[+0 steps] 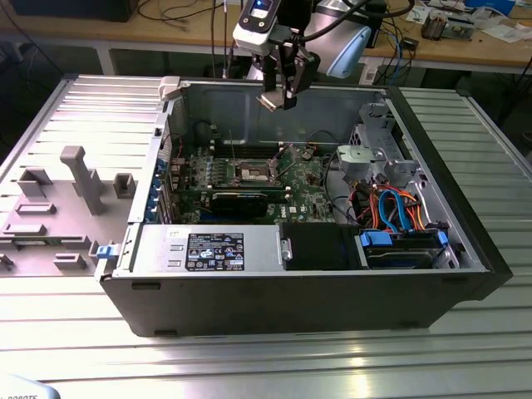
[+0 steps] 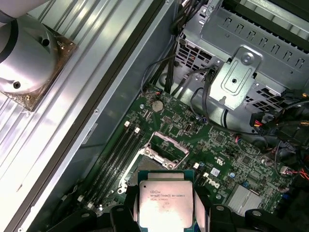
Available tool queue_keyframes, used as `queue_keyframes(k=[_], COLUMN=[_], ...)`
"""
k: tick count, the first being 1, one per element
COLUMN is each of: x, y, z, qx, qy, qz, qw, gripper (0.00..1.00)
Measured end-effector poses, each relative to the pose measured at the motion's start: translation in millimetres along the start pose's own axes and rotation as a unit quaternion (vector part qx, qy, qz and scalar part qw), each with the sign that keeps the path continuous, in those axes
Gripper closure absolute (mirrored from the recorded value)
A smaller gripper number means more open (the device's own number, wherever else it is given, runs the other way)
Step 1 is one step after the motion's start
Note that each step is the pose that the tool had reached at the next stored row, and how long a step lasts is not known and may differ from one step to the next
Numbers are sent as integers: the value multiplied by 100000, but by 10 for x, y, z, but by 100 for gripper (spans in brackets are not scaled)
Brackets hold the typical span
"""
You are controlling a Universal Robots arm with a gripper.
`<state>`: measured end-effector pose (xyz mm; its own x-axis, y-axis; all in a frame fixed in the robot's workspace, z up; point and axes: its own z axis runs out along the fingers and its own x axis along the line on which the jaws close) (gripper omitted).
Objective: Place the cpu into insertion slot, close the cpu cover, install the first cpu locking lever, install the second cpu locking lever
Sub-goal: 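Place the cpu into insertion slot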
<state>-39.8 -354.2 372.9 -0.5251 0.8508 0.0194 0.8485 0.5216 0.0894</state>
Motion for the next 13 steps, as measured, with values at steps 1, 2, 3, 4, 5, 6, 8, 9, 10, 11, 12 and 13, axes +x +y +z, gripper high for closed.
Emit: queue_keyframes(k=[1,2,3,4,5,6,8,9,10,11,12,13], x=[1,3,3,3,3,3,3,3,3,3,3,3], y=[-2,-4,-5,-5,-5,-6,-5,-5,-6,-5,-5,-5], z=[0,0,0,0,-1,-1,0,0,0,-1,0,0], qx=[1,0,-4,-6,-10,-15,-33,-35,-54,-56,-69,-77], qy=[-4,-8,-20,-32,-55,-83,-144,-174,-237,-276,-324,-369], qz=[35,87,225,366,598,898,1601,1952,2649,3038,3622,4120], qw=[100000,100000,100000,99999,99998,99996,99987,99981,99965,99953,99934,99914], gripper=[46,46,46,46,46,46,46,46,46,46,46,46])
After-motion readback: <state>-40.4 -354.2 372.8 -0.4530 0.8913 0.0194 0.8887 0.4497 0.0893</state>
